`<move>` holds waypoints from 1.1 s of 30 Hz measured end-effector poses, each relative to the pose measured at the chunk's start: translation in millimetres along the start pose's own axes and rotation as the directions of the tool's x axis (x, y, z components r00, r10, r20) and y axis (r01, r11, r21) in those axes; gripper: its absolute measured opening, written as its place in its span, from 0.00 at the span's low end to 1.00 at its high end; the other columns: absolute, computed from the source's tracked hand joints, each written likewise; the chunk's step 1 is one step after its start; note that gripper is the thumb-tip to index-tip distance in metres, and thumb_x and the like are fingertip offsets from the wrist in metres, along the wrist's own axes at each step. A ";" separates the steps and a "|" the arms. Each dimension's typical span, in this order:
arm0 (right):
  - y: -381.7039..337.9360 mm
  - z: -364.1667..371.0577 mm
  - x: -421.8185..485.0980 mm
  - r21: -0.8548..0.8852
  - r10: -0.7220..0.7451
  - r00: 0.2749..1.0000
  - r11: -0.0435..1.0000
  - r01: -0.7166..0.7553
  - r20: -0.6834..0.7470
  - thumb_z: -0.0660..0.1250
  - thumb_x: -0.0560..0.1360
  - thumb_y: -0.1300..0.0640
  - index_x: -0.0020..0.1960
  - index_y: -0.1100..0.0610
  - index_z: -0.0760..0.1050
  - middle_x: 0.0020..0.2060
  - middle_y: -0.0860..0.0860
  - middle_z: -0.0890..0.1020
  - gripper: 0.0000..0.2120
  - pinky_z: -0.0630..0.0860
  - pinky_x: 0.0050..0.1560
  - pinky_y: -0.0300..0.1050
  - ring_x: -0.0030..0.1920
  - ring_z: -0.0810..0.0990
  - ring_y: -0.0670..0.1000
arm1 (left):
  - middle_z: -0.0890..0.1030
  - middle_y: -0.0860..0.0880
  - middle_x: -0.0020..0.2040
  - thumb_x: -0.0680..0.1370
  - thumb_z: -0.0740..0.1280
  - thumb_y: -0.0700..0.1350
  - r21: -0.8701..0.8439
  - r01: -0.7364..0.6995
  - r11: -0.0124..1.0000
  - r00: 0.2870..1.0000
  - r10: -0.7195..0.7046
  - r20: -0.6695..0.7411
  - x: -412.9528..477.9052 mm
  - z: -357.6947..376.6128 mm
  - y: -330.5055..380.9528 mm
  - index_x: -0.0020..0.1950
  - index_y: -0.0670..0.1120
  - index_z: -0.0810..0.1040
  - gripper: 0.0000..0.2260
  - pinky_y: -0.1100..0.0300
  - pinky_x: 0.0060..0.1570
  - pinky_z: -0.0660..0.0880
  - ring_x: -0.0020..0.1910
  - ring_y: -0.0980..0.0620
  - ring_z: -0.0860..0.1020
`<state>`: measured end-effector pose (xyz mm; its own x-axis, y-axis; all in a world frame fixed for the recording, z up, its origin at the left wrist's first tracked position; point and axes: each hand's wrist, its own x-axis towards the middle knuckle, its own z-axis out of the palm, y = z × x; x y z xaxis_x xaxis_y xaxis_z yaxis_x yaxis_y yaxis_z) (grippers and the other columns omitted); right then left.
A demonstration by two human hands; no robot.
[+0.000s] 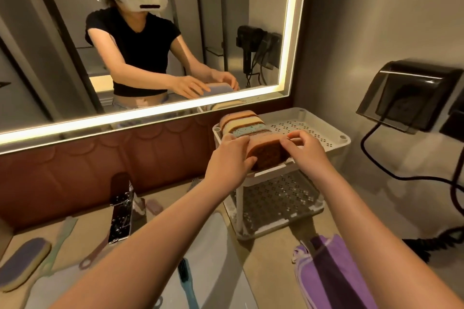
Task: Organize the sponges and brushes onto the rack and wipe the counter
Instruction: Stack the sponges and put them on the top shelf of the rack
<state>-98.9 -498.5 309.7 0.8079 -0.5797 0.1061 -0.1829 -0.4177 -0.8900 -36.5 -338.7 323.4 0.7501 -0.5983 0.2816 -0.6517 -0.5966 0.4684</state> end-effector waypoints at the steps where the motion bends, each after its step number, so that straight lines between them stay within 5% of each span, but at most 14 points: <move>1: 1.9 2.5 1.6 -0.026 0.006 1.000 1.000 -0.007 -0.006 0.62 0.77 0.49 0.55 0.54 0.73 0.51 0.51 0.78 0.11 0.74 0.44 0.41 0.52 0.76 0.50 | 0.71 0.44 0.62 0.76 0.66 0.49 0.017 0.010 1.000 1.000 -0.011 0.003 -0.2 1.3 -1.1 0.69 0.48 0.69 0.21 0.51 0.56 0.72 0.58 0.43 0.75; 4: 5.1 7.5 5.4 -0.078 0.029 0.999 0.996 -0.031 -0.020 0.63 0.76 0.47 0.53 0.51 0.72 0.48 0.48 0.78 0.10 0.74 0.58 0.55 0.53 0.76 0.51 | 0.70 0.44 0.60 0.77 0.65 0.49 0.053 0.014 0.999 1.000 -0.015 0.004 -1.0 5.7 -4.6 0.66 0.48 0.72 0.18 0.51 0.53 0.74 0.54 0.42 0.76; 7: 4.6 9.6 6.3 -0.125 0.034 0.999 0.991 -0.038 -0.030 0.63 0.75 0.45 0.55 0.49 0.72 0.50 0.47 0.78 0.12 0.70 0.62 0.59 0.56 0.76 0.53 | 0.70 0.45 0.58 0.77 0.65 0.48 0.087 0.002 0.996 1.000 -0.003 0.007 -0.4 9.5 -7.8 0.63 0.47 0.72 0.15 0.54 0.49 0.73 0.52 0.44 0.76; 21: 3.0 14.0 2.5 -0.306 0.030 0.999 0.951 -0.038 -0.030 0.60 0.78 0.46 0.68 0.49 0.71 0.65 0.47 0.75 0.20 0.60 0.70 0.53 0.68 0.69 0.53 | 0.68 0.44 0.65 0.81 0.53 0.51 0.363 -0.031 0.931 1.000 0.028 0.014 4.1 25.0 -12.3 0.74 0.45 0.58 0.22 0.52 0.49 0.72 0.61 0.45 0.72; 29: -1.3 13.1 3.8 -0.470 0.044 0.997 0.882 -0.006 0.069 0.52 0.80 0.46 0.68 0.48 0.69 0.64 0.49 0.76 0.19 0.60 0.68 0.51 0.65 0.71 0.53 | 0.64 0.43 0.68 0.82 0.50 0.52 0.357 0.017 0.934 0.998 -0.036 0.047 0.3 28.0 -12.4 0.76 0.46 0.52 0.24 0.51 0.60 0.65 0.65 0.44 0.66; 33: -5.2 15.8 0.1 -0.623 0.035 0.997 0.782 0.018 0.073 0.48 0.80 0.44 0.73 0.52 0.61 0.69 0.53 0.70 0.24 0.60 0.68 0.56 0.68 0.66 0.57 | 0.62 0.43 0.71 0.81 0.50 0.55 0.254 0.048 0.966 0.997 -0.060 0.041 -4.2 22.2 -19.1 0.77 0.48 0.47 0.27 0.50 0.63 0.63 0.68 0.43 0.62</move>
<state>-89.0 -485.3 307.3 0.8398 -0.5412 0.0419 -0.4775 -0.7733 -0.4172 -29.7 -336.7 294.7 0.7829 -0.5825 0.2186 -0.6220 -0.7409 0.2532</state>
